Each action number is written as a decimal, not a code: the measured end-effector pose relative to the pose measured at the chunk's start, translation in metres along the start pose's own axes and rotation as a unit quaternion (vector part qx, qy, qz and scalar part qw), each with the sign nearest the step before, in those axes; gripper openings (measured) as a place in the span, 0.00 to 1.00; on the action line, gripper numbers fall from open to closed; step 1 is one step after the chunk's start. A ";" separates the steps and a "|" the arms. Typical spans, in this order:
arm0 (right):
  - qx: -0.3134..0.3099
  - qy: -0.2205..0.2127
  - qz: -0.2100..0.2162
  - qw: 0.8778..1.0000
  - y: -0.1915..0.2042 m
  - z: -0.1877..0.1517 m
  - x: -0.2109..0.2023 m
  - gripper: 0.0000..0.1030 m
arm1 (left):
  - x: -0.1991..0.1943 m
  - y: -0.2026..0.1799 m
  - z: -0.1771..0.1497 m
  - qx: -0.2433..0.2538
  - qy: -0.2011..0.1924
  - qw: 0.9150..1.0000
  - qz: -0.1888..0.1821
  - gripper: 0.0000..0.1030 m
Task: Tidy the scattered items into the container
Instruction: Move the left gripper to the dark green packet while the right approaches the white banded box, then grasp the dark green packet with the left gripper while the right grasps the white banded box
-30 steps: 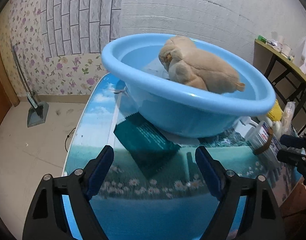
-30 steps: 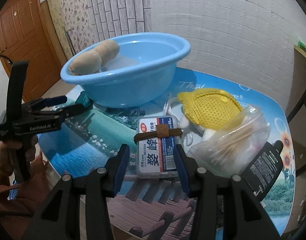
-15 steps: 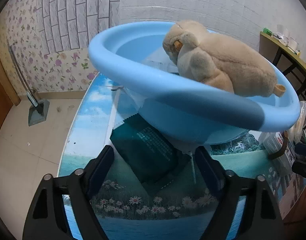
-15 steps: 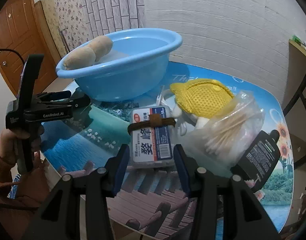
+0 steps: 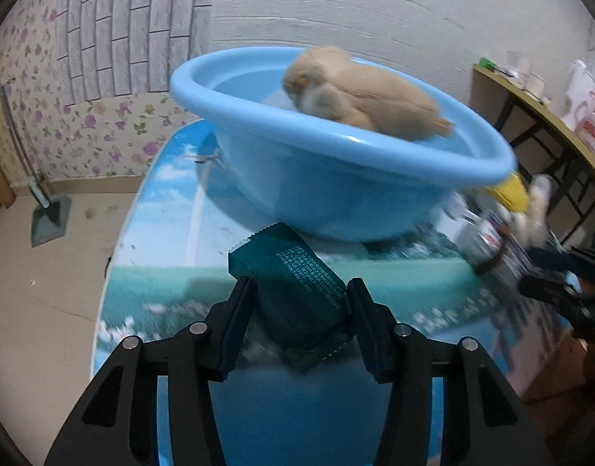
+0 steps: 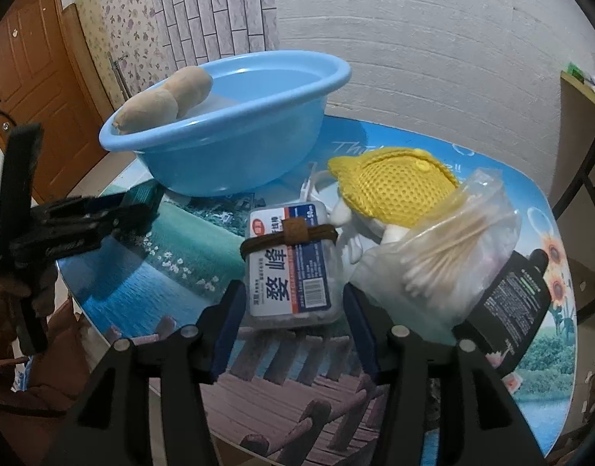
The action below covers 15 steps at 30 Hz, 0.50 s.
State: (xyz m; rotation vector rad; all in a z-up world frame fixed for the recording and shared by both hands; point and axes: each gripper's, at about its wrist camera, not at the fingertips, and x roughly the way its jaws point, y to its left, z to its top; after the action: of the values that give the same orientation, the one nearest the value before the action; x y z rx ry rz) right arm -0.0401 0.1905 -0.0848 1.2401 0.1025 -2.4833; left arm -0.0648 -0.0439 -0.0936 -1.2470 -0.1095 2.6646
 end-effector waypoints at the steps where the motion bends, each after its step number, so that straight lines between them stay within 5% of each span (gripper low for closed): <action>1: 0.000 0.001 0.000 1.000 0.000 0.000 0.001 0.52 | -0.003 -0.003 -0.003 0.005 0.000 1.000 -0.004 0.48; 15: -0.006 -0.002 0.002 1.000 0.012 -0.005 0.005 0.52 | -0.021 -0.030 -0.022 0.043 0.003 0.998 -0.035 0.50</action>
State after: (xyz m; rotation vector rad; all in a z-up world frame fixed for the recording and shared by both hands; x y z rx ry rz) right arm -0.0349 0.1793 -0.0902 1.2292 0.1143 -2.4768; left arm -0.0305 -0.0189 -0.0873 -1.2020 -0.0375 2.5768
